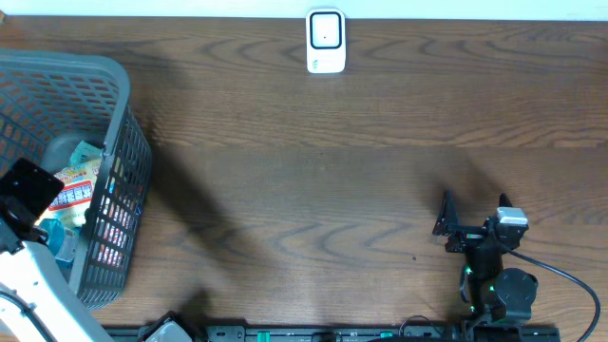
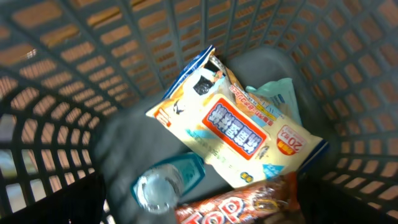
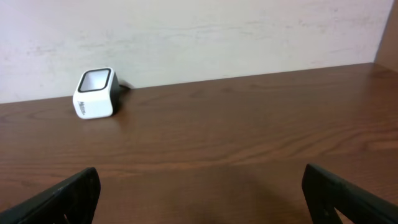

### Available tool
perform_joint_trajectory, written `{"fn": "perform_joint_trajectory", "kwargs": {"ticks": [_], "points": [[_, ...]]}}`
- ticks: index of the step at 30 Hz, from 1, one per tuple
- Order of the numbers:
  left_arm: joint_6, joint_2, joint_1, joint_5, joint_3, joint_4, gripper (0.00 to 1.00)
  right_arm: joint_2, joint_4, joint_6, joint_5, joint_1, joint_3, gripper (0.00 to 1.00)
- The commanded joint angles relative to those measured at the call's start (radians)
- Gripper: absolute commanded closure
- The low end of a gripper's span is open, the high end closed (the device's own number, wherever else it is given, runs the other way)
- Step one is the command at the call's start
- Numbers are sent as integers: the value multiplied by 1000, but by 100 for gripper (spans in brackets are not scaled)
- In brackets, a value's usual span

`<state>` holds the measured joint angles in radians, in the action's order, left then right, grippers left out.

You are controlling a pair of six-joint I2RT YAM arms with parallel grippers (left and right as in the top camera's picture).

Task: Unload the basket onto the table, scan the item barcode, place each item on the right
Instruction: 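Reach the left gripper into the basket and grasp the blue mouthwash bottle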

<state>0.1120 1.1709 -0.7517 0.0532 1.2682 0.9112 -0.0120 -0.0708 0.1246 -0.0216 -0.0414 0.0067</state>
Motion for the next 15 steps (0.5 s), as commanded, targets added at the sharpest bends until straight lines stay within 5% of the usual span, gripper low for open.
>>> {"fn": "perform_joint_trajectory", "kwargs": {"ticks": [1,4,15], "points": [[-170,14,-16,66,1,-20,1,5,-5,-7,9,8,-1,1],[-266,44,-35,110,1,-15,2,5,-5,-6,9,8,-1,1],[-328,126,-47,12,0,75,2,5,-5,-6,8,8,-1,1]]}}
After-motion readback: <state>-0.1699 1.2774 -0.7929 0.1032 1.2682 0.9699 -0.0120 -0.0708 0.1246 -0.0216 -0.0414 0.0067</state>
